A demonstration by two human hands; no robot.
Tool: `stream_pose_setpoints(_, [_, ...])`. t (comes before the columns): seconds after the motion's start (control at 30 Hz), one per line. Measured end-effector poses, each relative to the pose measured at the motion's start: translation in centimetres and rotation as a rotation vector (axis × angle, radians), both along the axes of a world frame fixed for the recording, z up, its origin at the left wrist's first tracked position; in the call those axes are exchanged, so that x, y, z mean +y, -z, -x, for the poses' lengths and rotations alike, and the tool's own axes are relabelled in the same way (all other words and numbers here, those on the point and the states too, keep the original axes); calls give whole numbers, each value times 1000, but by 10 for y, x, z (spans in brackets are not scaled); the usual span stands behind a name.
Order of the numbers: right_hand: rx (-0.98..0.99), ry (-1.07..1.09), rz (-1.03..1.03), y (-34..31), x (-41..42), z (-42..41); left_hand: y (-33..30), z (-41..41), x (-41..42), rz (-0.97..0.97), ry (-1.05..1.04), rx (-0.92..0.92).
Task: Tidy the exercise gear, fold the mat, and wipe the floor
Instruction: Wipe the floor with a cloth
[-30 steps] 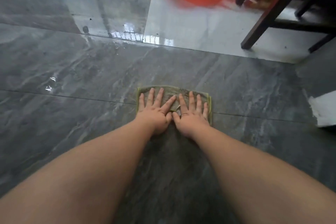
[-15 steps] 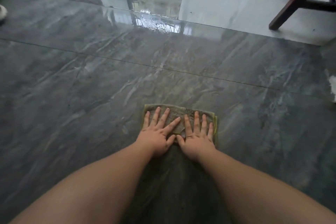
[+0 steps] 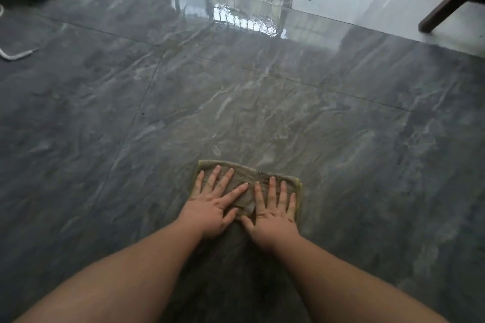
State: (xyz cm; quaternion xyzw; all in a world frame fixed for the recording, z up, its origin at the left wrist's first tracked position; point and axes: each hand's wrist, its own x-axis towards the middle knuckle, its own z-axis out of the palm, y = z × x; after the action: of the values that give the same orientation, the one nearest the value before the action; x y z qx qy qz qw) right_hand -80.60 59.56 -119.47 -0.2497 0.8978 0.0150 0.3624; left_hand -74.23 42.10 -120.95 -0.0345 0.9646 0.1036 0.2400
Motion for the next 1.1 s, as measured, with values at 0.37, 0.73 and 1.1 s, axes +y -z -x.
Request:
stream_pose_setpoints(0.37, [95, 34, 95, -5, 2, -41, -4, -50, -5, 0, -18, 0])
stream_pose_setpoints(0.73, [222, 68, 106, 24, 2, -45, 10, -45, -7, 42, -4, 48])
stream_pose_setpoints(1.1, [156, 17, 115, 26, -60, 61, 8, 67, -74, 36, -33, 1])
